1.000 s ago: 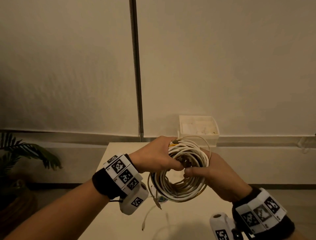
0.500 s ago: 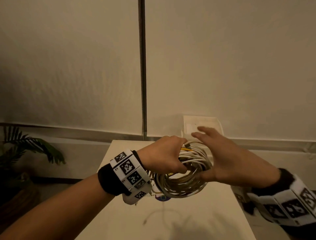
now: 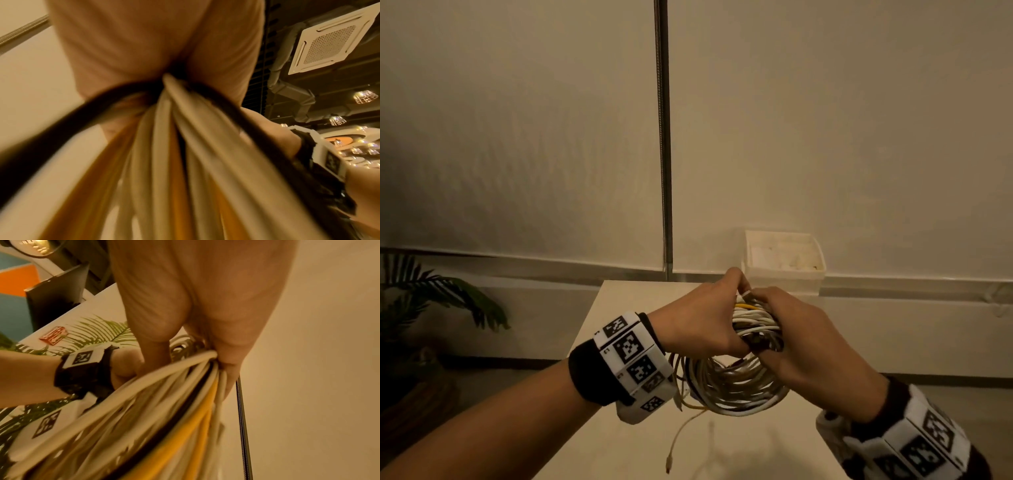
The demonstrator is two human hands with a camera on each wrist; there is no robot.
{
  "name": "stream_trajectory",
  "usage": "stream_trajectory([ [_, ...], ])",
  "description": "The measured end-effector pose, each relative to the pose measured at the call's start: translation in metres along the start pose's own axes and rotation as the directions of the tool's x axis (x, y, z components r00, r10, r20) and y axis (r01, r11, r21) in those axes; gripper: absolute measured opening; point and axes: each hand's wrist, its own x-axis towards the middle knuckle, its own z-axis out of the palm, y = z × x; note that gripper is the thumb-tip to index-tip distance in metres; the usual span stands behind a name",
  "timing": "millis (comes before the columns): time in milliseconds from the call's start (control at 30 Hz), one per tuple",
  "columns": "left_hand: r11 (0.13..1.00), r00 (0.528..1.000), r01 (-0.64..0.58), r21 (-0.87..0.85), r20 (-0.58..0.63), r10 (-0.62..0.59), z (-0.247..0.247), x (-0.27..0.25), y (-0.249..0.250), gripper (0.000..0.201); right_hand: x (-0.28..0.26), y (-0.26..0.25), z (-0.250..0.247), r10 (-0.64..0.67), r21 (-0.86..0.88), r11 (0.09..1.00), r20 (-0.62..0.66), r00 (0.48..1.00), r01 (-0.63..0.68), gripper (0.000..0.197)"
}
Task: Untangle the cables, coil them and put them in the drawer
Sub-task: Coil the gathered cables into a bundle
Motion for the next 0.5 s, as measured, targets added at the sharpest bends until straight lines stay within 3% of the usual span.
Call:
stream_trajectory([
  [100,0.999,0.998,0.044,-0.026,0.042,-0.043,0.002,0.0,0.002,0.081,0.005,0.0,-0.005,0.069,0.029,0.997,0.109,0.992,-0.072,0.066],
  [200,0.999,0.997,0.039,-0.002,0.065,-0.038,0.003,0.003,0.003,0.116,0.013,-0.003,-0.011,0.115,0.098,0.985,0.25,0.961,-0.143,0.076],
  [267,0.999,0.995,0.051,-0.017,0.083,-0.049,0.003,0.005,0.001,0.128,0.019,-0.003,-0.013,0.148,0.081,0.98,0.302,0.942,-0.179,0.081],
  [367,0.995,0.99,0.09,-0.03,0.114,-0.086,0.004,0.005,-0.001,0.132,0.025,-0.003,-0.011,0.17,0.063,0.977,0.346,0.923,-0.204,0.08],
  [500,0.993,0.985,0.105,0.06,0.129,-0.112,0.003,0.003,-0.003,0.131,0.02,-0.003,0.006,0.181,0.093,0.973,0.267,0.947,-0.213,0.068],
])
